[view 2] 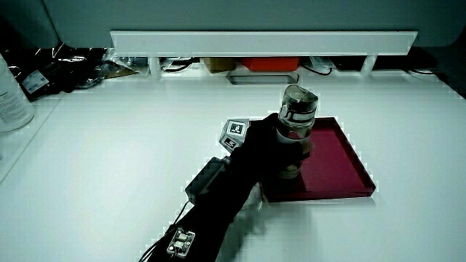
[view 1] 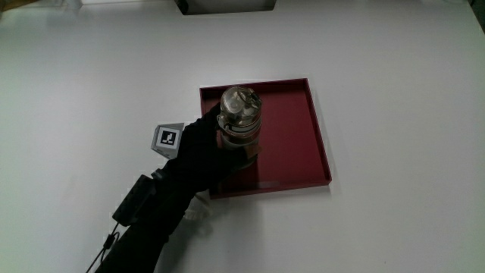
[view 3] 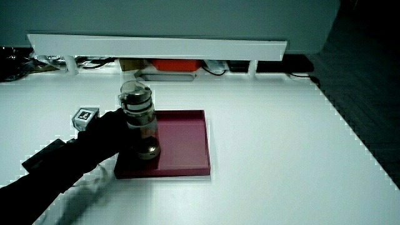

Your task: Place bottle

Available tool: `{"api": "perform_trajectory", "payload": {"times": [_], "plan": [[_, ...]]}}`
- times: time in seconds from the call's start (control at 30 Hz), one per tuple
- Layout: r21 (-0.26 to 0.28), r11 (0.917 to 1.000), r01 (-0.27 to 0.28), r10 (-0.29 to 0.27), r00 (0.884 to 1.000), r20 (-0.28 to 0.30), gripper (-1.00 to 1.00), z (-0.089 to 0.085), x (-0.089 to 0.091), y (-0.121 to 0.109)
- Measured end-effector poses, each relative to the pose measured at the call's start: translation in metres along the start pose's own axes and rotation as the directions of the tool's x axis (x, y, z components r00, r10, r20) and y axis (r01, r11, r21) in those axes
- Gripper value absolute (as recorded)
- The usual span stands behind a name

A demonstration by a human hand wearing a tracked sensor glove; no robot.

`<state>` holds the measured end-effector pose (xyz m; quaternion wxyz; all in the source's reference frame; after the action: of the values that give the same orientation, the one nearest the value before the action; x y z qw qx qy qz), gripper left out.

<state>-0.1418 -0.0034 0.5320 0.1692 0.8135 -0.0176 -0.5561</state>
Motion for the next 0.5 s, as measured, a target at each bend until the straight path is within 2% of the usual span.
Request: {"api": "perform_trajectory", "payload": {"times": [0.1,0.17,0.23,0.27,0.3,0.37,0.43,0.5], "plan": [[0.002,0.9997,0.023,-0.023,1.000,-0.012,0.00,-0.0005,-0.0045,0.0022],[-0.004,1.0000,-0.003,0.003,1.000,0.000,0.00,-0.0007,-0.0021,0.0009],[-0.007,1.0000,-0.005,0.005,1.000,0.000,0.00,-0.0010,-0.0031,0.0011],[-0.005,0.9999,0.016,-0.016,1.000,0.007,0.00,-0.0012,-0.0057,0.0018],[-0.008,0.9997,-0.021,0.021,1.000,0.004,0.00,-0.0005,-0.0028,0.0000],[-0.002,0.9999,-0.015,0.015,1.000,-0.006,0.00,-0.0001,-0.0050,0.0003],[0.001,1.0000,0.004,-0.004,1.000,0.008,0.00,-0.0001,-0.0045,0.0001],[-0.004,0.9999,-0.015,0.015,1.000,0.010,0.00,0.0006,-0.0055,-0.0009]]}}
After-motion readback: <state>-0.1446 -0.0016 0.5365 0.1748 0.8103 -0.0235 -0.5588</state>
